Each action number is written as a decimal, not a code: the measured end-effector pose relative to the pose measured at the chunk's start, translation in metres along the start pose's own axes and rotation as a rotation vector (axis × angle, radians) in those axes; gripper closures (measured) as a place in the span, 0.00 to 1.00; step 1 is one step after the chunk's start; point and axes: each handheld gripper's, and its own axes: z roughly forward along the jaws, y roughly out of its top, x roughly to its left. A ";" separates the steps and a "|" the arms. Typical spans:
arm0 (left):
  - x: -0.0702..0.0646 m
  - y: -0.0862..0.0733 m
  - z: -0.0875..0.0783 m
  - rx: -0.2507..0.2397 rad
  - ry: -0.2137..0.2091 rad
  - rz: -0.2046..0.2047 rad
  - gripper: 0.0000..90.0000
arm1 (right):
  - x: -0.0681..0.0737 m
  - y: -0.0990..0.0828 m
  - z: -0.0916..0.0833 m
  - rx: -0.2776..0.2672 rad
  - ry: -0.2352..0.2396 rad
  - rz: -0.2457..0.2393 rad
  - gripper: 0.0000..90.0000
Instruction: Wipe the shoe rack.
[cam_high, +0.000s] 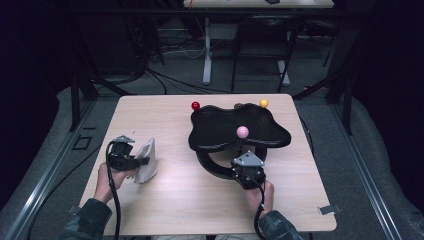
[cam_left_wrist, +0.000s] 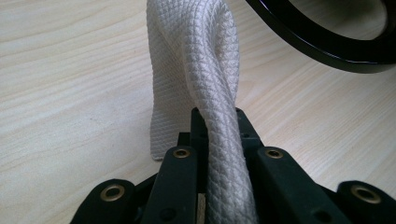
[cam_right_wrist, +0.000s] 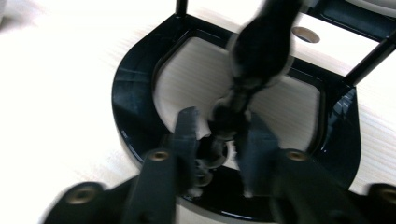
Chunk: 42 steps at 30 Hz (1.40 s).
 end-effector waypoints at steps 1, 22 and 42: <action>0.000 0.000 0.000 0.000 0.001 0.003 0.92 | -0.001 0.000 0.000 0.004 0.023 0.004 0.80; 0.001 -0.002 -0.002 -0.001 0.010 -0.005 0.92 | -0.037 0.009 0.026 -0.021 0.247 -0.144 0.83; 0.001 -0.001 -0.002 -0.010 0.021 -0.006 0.92 | -0.042 -0.003 -0.008 0.009 0.201 -0.096 0.56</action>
